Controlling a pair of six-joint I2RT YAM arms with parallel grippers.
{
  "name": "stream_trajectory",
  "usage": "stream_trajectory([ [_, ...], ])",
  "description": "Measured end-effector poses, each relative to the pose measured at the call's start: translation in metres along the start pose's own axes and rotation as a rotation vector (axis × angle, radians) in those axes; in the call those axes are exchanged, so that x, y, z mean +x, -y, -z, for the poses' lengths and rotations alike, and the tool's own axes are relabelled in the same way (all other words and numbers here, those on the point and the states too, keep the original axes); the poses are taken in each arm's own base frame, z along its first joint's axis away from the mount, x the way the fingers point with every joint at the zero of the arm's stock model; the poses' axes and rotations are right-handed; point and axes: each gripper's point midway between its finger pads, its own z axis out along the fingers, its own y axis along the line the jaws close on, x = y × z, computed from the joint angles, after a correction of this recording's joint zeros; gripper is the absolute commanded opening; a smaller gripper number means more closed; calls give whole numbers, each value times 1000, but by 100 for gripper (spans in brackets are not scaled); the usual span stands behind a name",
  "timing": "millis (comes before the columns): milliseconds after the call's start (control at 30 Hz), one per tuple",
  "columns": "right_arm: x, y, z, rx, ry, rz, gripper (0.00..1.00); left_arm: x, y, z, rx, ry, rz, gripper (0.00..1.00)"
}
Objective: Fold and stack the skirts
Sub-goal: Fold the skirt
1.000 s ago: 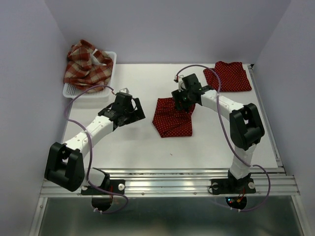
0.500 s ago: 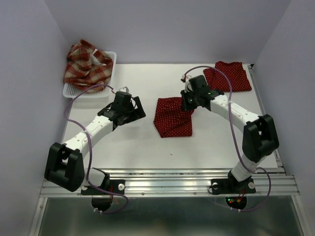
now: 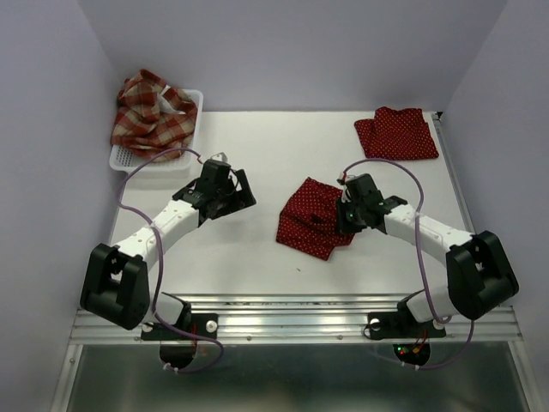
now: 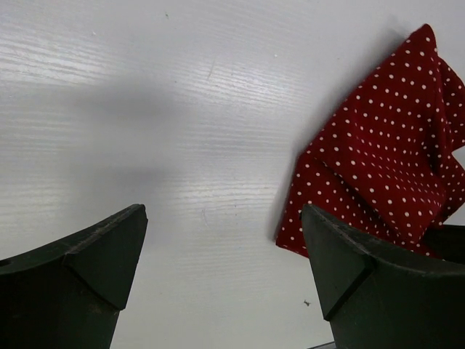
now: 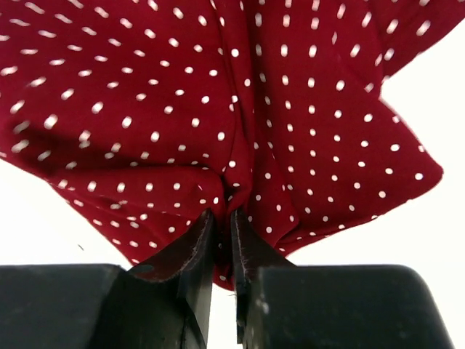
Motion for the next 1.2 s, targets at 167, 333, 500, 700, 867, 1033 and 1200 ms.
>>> stream_trajectory([
  [167,36,9,4,8,-23,-50,50,5,-4,-7,-17,-23,-1,99],
  [333,36,-1,19,-47,32,-71,87,12,-3,-11,-9,-54,-1,99],
  [500,13,-7,37,-55,133,-111,100,14,0,-11,9,-69,-1,99],
  [700,-9,0,54,5,246,-231,100,14,6,-8,37,-69,-4,99],
  [867,-21,7,53,60,276,-280,95,19,26,-2,103,-68,-35,99],
  [1033,-24,22,43,164,246,-318,82,55,64,7,189,-123,-153,99],
  [1200,-11,26,43,191,209,-355,74,102,127,37,361,-167,-343,99],
])
